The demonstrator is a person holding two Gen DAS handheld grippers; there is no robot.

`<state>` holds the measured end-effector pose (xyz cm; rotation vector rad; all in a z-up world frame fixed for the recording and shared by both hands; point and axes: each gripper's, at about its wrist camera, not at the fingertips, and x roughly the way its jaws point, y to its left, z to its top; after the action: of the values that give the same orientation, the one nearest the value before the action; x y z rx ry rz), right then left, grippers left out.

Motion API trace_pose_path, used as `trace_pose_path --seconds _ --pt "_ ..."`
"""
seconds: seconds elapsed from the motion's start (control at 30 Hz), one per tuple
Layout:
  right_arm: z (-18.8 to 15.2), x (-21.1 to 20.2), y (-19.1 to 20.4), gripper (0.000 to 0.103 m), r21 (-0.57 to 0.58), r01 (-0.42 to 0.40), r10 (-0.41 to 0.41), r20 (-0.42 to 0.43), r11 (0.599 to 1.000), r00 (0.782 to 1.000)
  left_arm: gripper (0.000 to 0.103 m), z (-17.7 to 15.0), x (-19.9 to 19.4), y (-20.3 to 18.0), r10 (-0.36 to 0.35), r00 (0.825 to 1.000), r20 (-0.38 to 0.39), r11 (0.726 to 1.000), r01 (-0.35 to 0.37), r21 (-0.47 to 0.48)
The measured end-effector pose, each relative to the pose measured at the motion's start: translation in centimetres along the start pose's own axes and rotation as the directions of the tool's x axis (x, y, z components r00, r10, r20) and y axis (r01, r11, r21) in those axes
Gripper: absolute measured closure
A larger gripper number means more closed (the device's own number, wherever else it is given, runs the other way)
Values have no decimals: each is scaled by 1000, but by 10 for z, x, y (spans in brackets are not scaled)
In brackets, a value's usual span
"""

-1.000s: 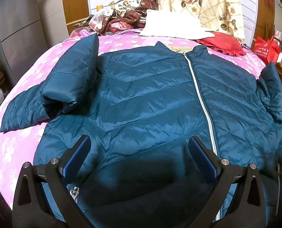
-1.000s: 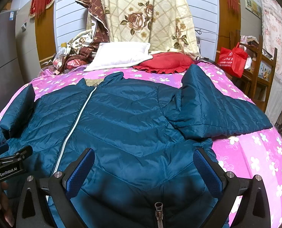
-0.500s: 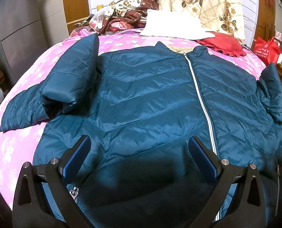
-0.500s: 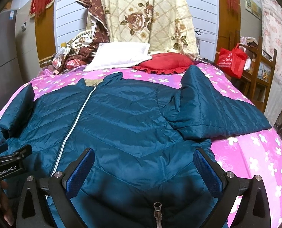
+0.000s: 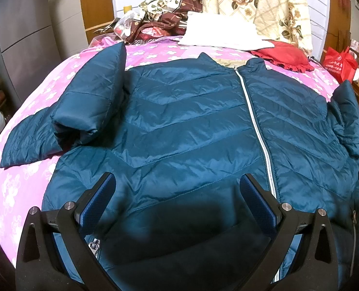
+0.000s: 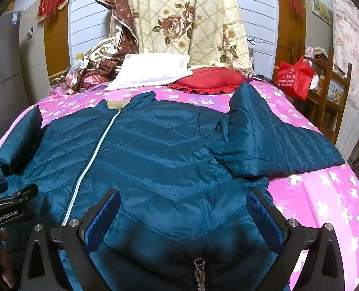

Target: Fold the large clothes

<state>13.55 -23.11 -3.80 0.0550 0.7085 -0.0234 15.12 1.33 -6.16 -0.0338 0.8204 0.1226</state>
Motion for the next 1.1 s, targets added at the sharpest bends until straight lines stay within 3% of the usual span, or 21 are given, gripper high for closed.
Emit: trace_pose_path --seconds 0.33,0.6,0.8,0.87,1.0,1.1 --pt "-7 22 5 0 2 -20 20 -26 1000 999 0 0 5 1 -3 1000 -16 1000 3 -5" --pt "-6 9 -1 0 7 -10 9 28 1000 1000 0 16 -9 13 22 1000 -5 999 -22 -28" --pt "-6 -22 -7 0 -23 -32 33 61 999 998 0 63 -53 85 14 1000 25 985 -9 -173" --pt "-11 -35 -7 0 -40 -51 54 74 998 996 0 77 -59 122 71 997 30 976 -64 -207" --pt "-23 -40 1 0 -42 -108 110 52 993 993 0 86 -46 204 149 988 -34 945 -152 -290" --pt "-24 -32 5 0 -45 -117 119 32 992 992 0 74 -21 265 243 965 -97 911 -262 -319"
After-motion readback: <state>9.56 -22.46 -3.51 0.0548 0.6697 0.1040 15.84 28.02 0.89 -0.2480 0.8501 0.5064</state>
